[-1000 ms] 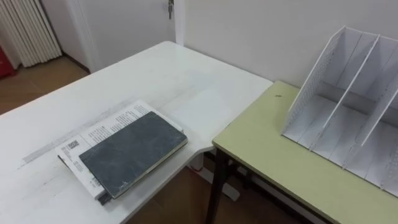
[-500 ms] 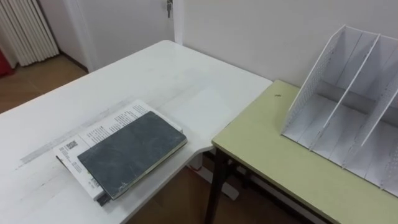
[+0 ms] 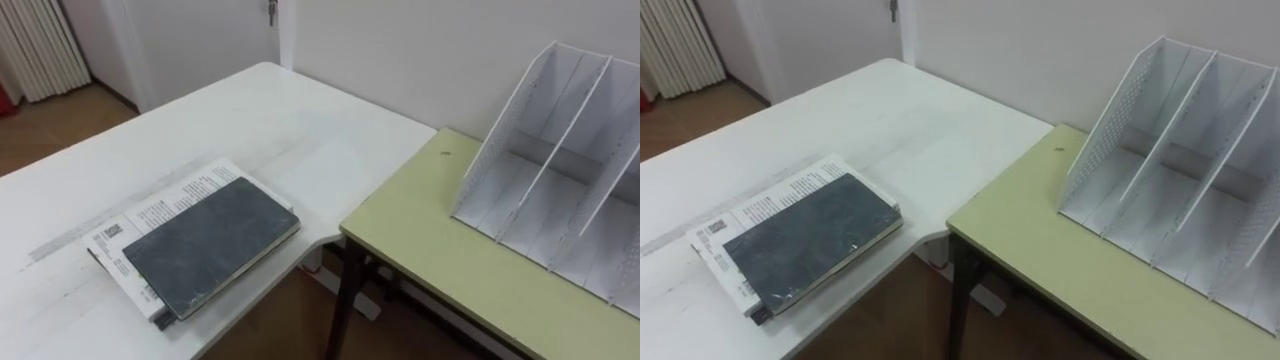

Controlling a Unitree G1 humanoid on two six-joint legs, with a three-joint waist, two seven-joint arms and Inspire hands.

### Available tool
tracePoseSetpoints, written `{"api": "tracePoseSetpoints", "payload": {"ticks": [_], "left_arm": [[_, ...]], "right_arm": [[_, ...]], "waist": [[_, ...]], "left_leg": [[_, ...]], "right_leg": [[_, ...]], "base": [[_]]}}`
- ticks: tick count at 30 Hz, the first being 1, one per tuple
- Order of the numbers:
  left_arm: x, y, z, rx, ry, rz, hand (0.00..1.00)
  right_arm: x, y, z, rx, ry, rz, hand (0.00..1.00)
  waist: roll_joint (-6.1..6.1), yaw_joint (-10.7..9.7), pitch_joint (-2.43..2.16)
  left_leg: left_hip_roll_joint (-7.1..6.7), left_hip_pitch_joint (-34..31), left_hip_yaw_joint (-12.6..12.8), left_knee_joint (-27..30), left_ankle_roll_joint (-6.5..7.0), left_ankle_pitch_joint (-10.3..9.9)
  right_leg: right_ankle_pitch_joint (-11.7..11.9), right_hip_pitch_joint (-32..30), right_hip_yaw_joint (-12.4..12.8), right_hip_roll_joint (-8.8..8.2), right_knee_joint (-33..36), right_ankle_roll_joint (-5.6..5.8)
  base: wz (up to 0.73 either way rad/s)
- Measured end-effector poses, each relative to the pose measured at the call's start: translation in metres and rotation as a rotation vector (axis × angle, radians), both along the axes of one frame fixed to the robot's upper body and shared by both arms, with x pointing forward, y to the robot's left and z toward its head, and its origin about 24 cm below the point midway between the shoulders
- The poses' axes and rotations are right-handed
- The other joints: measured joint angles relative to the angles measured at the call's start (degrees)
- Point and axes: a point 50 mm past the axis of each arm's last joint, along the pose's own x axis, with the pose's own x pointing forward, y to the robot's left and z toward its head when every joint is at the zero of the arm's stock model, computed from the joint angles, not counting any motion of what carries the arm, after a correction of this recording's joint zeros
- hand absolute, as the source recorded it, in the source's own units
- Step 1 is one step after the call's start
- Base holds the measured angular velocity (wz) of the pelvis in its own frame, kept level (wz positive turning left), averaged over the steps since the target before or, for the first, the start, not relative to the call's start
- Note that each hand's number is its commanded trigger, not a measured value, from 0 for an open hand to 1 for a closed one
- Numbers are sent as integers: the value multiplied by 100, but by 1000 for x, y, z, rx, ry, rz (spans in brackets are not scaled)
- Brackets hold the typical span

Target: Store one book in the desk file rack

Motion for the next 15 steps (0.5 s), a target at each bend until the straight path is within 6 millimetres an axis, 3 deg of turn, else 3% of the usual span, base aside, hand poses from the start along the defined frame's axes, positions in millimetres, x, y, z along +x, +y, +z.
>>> {"api": "tracePoseSetpoints", "payload": {"ticks": [9, 11, 15], "left_arm": [[48, -21, 15, 13, -180, -261, 0], [66, -36, 23, -20, -269, -303, 0], [83, -67, 33, -96, -381, -388, 0]], "right_arm": [[16, 4, 2, -7, -50, 93, 0], [20, 5, 3, -7, -62, 99, 0], [21, 5, 3, -8, -64, 106, 0]], "waist": [[5, -229, 21], [20, -299, 30], [43, -328, 30]], "left_leg": [[-9, -110, -17, -9, 9, 7], [-13, -134, 6, -16, 16, 13], [-8, -87, 36, -56, 20, 15]], "right_leg": [[2, -113, 13, -4, 26, 0], [4, -116, 26, -6, 41, 3], [5, -110, 66, -5, 71, 4]], "base": [[0], [0], [-8]]}}
